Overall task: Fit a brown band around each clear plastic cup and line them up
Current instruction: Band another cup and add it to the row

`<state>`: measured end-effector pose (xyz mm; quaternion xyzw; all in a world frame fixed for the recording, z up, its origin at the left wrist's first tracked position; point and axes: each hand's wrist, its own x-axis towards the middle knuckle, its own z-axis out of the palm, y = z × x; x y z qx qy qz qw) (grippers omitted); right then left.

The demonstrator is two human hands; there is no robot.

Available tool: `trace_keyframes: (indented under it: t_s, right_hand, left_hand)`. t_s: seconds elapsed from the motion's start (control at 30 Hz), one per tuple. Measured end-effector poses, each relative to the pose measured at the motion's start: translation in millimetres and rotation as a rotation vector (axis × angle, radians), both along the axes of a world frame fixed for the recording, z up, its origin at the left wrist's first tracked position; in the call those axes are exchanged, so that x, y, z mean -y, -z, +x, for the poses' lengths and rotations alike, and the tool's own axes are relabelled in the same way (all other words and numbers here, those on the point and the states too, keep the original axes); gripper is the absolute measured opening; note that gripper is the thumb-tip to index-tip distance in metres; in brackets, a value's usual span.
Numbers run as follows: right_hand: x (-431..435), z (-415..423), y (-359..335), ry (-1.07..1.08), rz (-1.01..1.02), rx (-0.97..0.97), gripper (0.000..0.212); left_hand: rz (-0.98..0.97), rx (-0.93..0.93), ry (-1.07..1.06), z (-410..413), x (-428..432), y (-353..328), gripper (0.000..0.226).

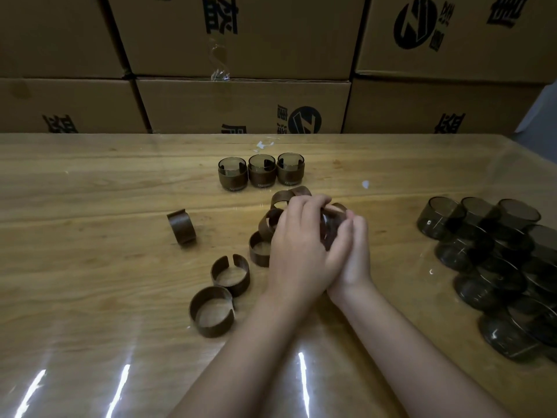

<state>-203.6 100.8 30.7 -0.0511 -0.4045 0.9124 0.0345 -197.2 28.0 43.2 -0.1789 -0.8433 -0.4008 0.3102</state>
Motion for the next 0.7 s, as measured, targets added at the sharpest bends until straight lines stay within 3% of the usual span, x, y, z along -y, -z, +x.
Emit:
trace_keyframes:
  t_s: [0.2,0.33,0.43,0.5,0.57,0.63,0.7]
  right_hand:
    - [0.3,1.4,-0.1,-0.148,-0.05,0.019,0.056]
    - [-2.4,4.1,-2.7,-0.257,-0.09,-0.006,0.058]
    - [-1.2,3.6,-4.9,-0.208,-0.056,-0.089,0.061]
    - [1.7,4.3,-3.8,-0.092,0.024,-0.143,0.051]
    - [3.3,8.8,-3.9,0.09,0.269,-0.216,0.035]
    - [6.8,15.5,-3.0,0.209,0.52,-0.32,0.031]
    - [10.7,20.9,-3.1,0.249,0.604,-0.414,0.029]
  left_hand:
    - [-0.016,-0.308,-0.004,-3.2,12.1,7.8,0.038]
    - [0.083,-0.334,0.037,0.0,7.8,4.2,0.027]
    - [0.25,-0.319,0.077,4.3,-0.3,-5.3,0.018]
    - [0.377,-0.235,0.093,8.1,-3.7,-9.0,0.016]
    - [0.586,-0.057,0.112,11.5,-4.3,-10.5,0.015]
    - [0.822,0.157,0.124,13.2,-4.2,-12.4,0.02]
    - [1.025,0.327,0.185,10.9,-3.0,-13.5,0.03]
